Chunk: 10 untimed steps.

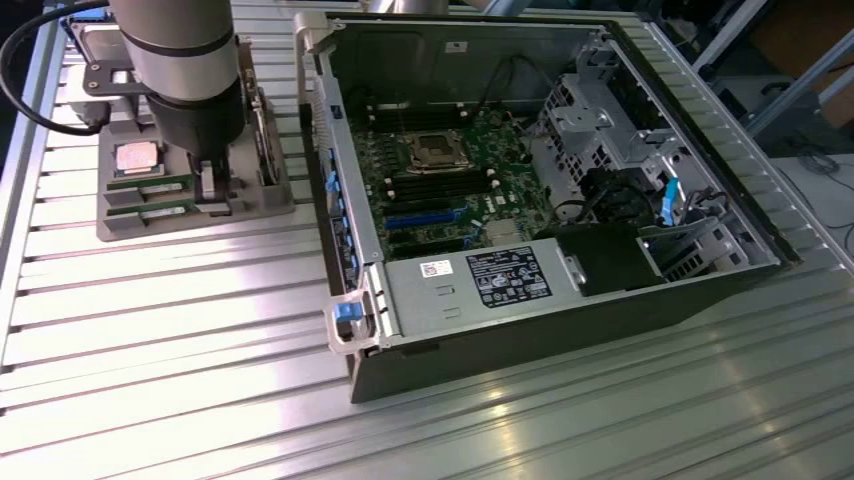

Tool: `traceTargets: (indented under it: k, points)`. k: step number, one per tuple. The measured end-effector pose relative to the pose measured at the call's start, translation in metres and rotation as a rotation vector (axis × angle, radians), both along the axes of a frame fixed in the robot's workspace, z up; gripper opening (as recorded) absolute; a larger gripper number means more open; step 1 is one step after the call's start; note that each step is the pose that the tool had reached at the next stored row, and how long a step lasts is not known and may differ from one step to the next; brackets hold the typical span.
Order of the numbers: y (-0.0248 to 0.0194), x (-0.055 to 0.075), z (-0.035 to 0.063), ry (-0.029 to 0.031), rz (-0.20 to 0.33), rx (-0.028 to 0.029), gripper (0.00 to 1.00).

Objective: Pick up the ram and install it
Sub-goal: 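Pick up the ram and move it above insertion slot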

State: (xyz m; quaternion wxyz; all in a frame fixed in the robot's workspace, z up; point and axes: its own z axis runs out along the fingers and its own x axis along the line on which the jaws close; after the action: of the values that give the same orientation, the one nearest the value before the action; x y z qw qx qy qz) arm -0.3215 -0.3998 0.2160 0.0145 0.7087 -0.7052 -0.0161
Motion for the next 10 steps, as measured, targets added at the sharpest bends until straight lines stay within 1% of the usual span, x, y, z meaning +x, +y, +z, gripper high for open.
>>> traceTargets:
  k: [4,5,8,10]
  points:
    - [0.0006,-0.01,0.0,-0.0029,0.0,0.0,0.36]
    - [0.0009,-0.018,0.0001,-0.0051,0.0,-0.0001,0.36]
    - [0.0018,-0.026,-0.0003,-0.0057,0.0,0.0,0.36]
    - [0.0034,-0.03,-0.0005,-0.0058,0.0,0.0,0.36]
